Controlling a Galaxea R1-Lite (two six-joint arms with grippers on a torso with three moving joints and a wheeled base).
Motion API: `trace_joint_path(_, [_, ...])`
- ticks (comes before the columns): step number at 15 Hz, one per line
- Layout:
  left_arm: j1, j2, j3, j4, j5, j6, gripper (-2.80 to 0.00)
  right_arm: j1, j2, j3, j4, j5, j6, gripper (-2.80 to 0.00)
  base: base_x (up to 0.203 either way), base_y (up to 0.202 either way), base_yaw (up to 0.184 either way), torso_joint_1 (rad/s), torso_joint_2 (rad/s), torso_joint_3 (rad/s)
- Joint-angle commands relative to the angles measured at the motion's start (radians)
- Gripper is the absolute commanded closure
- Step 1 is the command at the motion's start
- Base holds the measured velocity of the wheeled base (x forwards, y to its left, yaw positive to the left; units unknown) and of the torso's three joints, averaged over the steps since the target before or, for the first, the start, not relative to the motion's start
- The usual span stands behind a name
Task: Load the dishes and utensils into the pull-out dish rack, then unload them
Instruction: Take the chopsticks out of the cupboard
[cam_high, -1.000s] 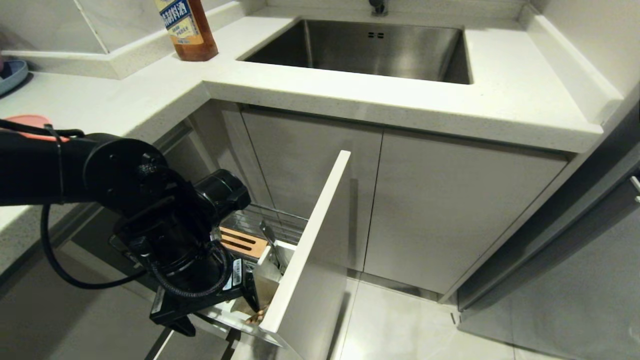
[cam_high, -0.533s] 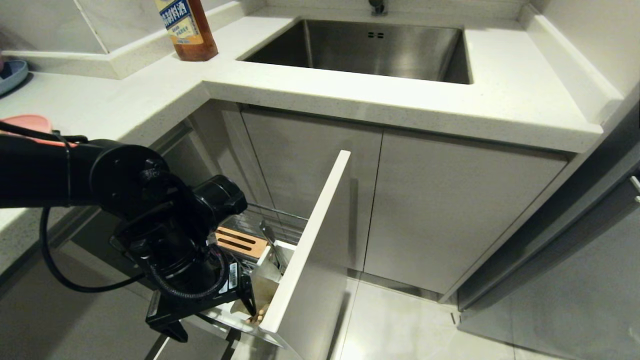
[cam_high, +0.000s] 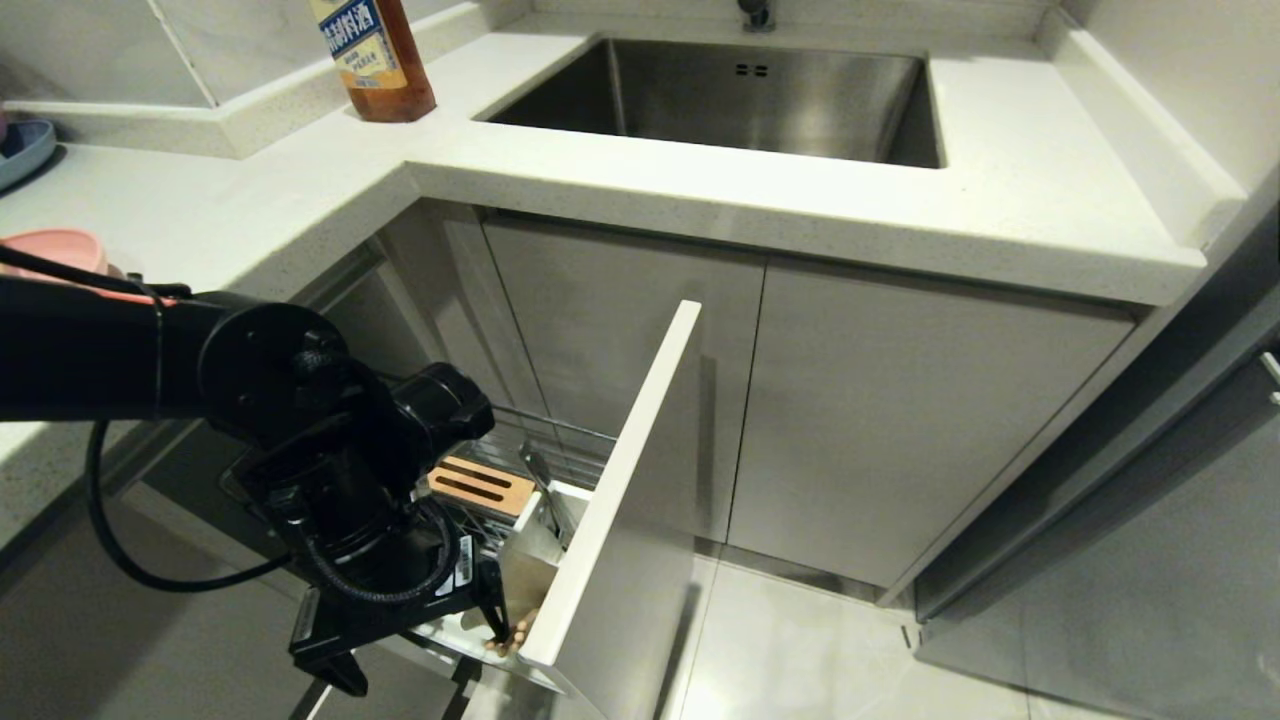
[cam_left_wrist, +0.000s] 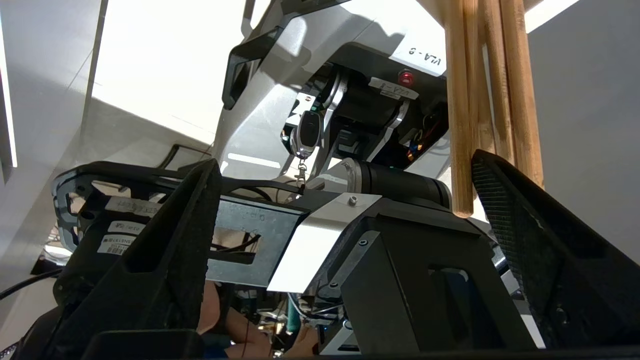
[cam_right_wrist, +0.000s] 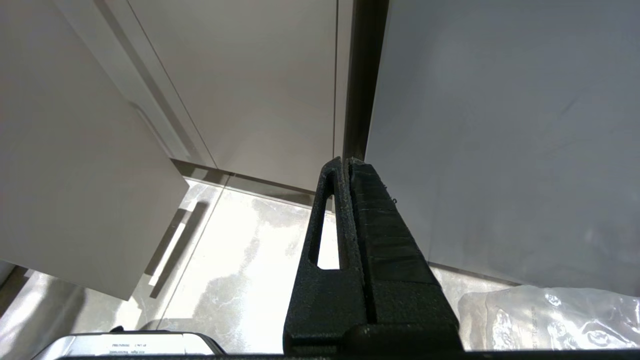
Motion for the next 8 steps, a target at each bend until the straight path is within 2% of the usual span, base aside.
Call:
trace_joint_path(1, [0.005, 0.002, 0.001, 0.006, 0.0, -0.004, -2.8, 0.001, 0.0, 0.002, 0.0, 0.0, 0.001, 0.0, 0.0, 0.0, 0.0, 0.0, 0.0, 0.0])
trace_joint_path(8, [0.026, 0.023, 0.019, 0.001, 0.0, 0.01, -2.8, 0.001, 0.0, 0.002, 0.0, 0.0, -0.001, 0.0, 0.0, 0.0, 0.0, 0.0, 0.0, 0.0])
